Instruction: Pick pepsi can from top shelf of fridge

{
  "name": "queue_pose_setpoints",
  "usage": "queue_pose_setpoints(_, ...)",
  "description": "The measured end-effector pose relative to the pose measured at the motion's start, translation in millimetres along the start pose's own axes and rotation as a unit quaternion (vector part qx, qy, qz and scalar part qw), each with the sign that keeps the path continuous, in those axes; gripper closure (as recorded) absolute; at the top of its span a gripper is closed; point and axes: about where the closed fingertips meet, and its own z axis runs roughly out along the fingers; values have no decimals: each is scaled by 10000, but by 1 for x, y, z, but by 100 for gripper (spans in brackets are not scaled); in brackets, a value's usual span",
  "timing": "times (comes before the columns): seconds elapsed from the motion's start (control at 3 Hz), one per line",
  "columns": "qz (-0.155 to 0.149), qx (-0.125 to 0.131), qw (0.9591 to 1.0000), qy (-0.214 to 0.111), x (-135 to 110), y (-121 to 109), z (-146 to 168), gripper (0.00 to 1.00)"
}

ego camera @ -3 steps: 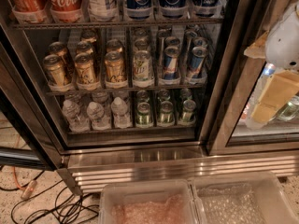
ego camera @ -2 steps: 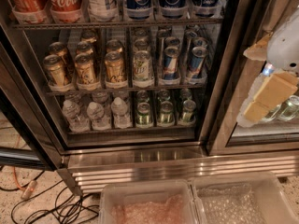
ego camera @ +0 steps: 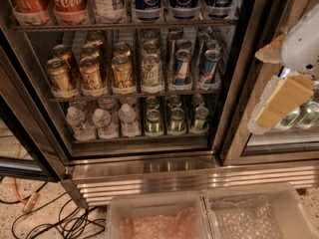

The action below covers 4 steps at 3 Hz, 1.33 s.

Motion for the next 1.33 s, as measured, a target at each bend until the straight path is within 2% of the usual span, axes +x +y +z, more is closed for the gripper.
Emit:
queue_pose_setpoints(0.33, 195, 71, 9993, -314, -10, -2, 8, 0)
queue_pose_setpoints(0.67, 588, 54, 9935, -975, -39, -11, 25, 0)
queue_pose_setpoints(1.0, 965, 77, 9805, -1713, -71, -21, 32, 0)
queue_pose_setpoints(1.33, 1314, 177, 9622, -2378, -96, -33, 31, 0)
